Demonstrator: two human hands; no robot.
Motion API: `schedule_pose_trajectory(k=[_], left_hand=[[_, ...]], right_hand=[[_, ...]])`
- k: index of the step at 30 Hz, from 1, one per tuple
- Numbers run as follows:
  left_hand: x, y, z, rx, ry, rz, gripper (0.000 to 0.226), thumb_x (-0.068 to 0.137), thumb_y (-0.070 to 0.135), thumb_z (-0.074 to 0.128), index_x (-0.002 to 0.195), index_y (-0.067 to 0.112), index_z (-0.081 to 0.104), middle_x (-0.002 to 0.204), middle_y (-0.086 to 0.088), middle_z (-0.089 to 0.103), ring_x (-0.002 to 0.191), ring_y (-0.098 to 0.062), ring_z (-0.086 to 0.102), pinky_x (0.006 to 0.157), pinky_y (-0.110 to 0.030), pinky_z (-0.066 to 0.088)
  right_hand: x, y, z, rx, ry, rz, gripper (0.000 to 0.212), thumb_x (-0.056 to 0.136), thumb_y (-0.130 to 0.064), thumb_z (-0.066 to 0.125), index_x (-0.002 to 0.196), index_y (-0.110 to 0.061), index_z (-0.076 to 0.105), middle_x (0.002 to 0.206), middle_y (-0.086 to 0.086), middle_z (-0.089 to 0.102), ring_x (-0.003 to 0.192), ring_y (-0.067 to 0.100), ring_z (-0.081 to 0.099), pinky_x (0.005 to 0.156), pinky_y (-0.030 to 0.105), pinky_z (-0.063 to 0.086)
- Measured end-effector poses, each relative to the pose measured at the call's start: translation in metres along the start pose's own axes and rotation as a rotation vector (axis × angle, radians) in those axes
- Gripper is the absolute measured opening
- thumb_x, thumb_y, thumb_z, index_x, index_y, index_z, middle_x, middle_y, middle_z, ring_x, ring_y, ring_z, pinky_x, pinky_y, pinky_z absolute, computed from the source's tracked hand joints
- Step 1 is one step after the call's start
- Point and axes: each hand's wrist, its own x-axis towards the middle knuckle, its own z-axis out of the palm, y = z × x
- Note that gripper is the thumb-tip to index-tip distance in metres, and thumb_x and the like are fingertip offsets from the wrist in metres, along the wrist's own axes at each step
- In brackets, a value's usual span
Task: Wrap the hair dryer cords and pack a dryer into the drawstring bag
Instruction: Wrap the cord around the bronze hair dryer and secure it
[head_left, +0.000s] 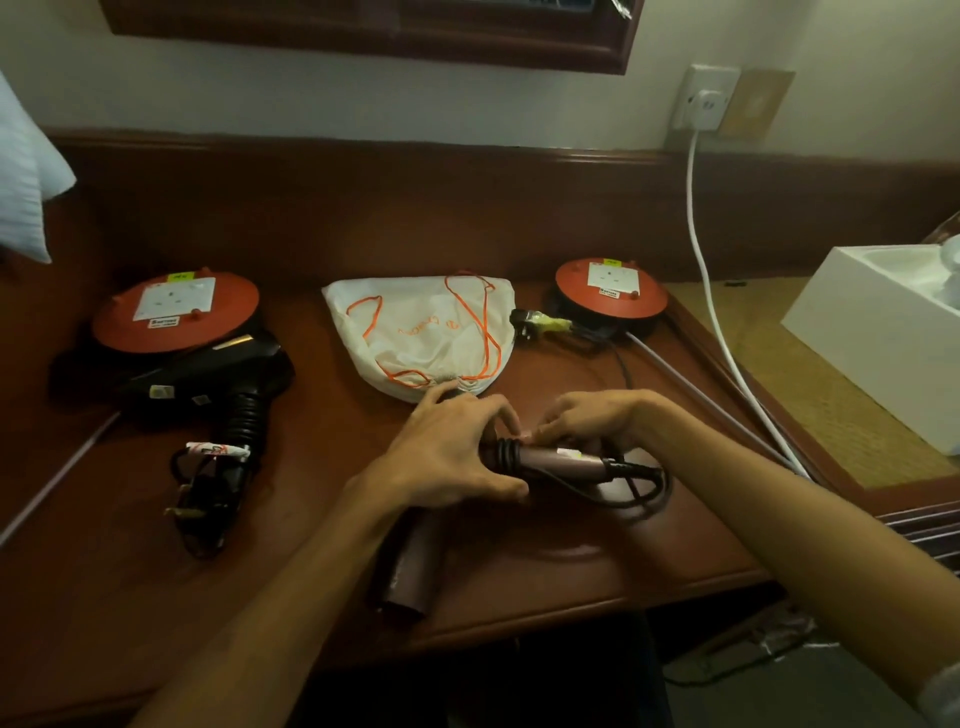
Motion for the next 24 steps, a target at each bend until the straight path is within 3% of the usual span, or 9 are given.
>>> schedule_pose_trajectory(k=[2, 3, 6, 8, 13, 16, 19, 22, 24], left_hand=[[0.002, 0.001, -0.002, -0.006, -0.017, -0.049, 0.061, 0.066, 0.066, 0.080, 0.112, 0.041, 0.049, 0.106, 0.014, 0.063, 0.114, -0.008, 0.054, 0.118, -0.029, 0.015], [0.003, 0.001, -0.004, -0.005, -0.031, -0.060, 0.063, 0.066, 0.066, 0.080, 0.114, 0.040, 0.047, 0.108, 0.013, 0.062, 0.116, -0.009, 0.053, 0.118, -0.030, 0.016], [0.003, 0.006, -0.005, 0.055, -0.104, -0.062, 0.070, 0.070, 0.063, 0.080, 0.124, 0.036, 0.044, 0.120, 0.011, 0.060, 0.121, -0.007, 0.045, 0.119, -0.033, 0.013], [0.004, 0.011, -0.001, 0.127, -0.140, -0.044, 0.074, 0.071, 0.065, 0.078, 0.128, 0.035, 0.042, 0.122, 0.009, 0.060, 0.126, -0.011, 0.047, 0.123, -0.039, 0.009], [0.011, 0.017, 0.005, 0.206, -0.155, -0.075, 0.067, 0.075, 0.068, 0.073, 0.122, 0.029, 0.045, 0.113, 0.006, 0.064, 0.121, -0.019, 0.054, 0.121, -0.051, 0.014], [0.013, 0.019, 0.007, 0.204, -0.107, -0.106, 0.079, 0.076, 0.067, 0.072, 0.138, 0.030, 0.039, 0.118, 0.005, 0.067, 0.124, -0.022, 0.054, 0.119, -0.053, 0.015], [0.014, 0.021, 0.006, 0.200, -0.093, -0.140, 0.091, 0.077, 0.067, 0.072, 0.149, 0.038, 0.026, 0.117, 0.005, 0.068, 0.126, -0.022, 0.054, 0.120, -0.055, 0.014], [0.013, 0.021, 0.008, 0.254, -0.109, -0.126, 0.085, 0.082, 0.068, 0.066, 0.150, 0.048, 0.020, 0.118, 0.001, 0.065, 0.130, -0.023, 0.051, 0.119, -0.060, 0.013], [0.012, 0.019, 0.008, 0.272, -0.108, -0.113, 0.071, 0.084, 0.068, 0.062, 0.145, 0.055, 0.027, 0.112, 0.001, 0.061, 0.128, -0.022, 0.049, 0.118, -0.061, 0.013]], right_hand=[[-0.009, -0.003, -0.011, 0.095, -0.090, -0.051, 0.039, 0.101, -0.021, 0.061, 0.062, -0.016, 0.066, 0.054, -0.003, 0.046, 0.044, 0.007, 0.034, 0.042, 0.018, 0.025], [-0.015, -0.007, -0.016, 0.104, -0.155, -0.082, 0.038, 0.102, -0.015, 0.058, 0.065, -0.016, 0.069, 0.056, -0.004, 0.047, 0.045, 0.007, 0.034, 0.043, 0.017, 0.026], [-0.028, -0.017, -0.026, 0.040, -0.267, -0.107, 0.016, 0.099, 0.000, 0.051, 0.100, 0.009, 0.065, 0.066, 0.004, 0.047, 0.051, 0.012, 0.032, 0.047, 0.019, 0.028], [-0.034, -0.023, -0.022, -0.032, -0.263, -0.099, 0.025, 0.098, 0.004, 0.050, 0.115, 0.019, 0.057, 0.070, 0.009, 0.045, 0.053, 0.015, 0.029, 0.047, 0.021, 0.027], [-0.042, -0.043, -0.001, -0.019, -0.104, -0.156, 0.025, 0.096, 0.005, 0.048, 0.115, 0.013, 0.063, 0.086, 0.019, 0.058, 0.056, 0.011, 0.043, 0.051, 0.021, 0.037], [-0.050, -0.051, 0.011, -0.009, 0.043, -0.172, 0.021, 0.098, 0.005, 0.048, 0.114, 0.009, 0.061, 0.078, 0.013, 0.069, 0.057, 0.015, 0.051, 0.052, 0.024, 0.042], [-0.059, -0.053, 0.021, -0.145, 0.135, -0.193, 0.020, 0.098, 0.000, 0.050, 0.110, 0.006, 0.064, 0.084, 0.018, 0.076, 0.059, 0.023, 0.063, 0.052, 0.029, 0.046], [-0.068, -0.044, 0.027, -0.270, 0.215, -0.226, 0.020, 0.099, -0.007, 0.053, 0.101, 0.000, 0.072, 0.078, 0.012, 0.076, 0.057, 0.019, 0.068, 0.055, 0.030, 0.050], [-0.075, -0.035, 0.031, -0.322, 0.252, -0.294, 0.021, 0.100, -0.009, 0.054, 0.097, -0.007, 0.075, 0.072, 0.008, 0.074, 0.053, 0.014, 0.063, 0.053, 0.027, 0.050]])
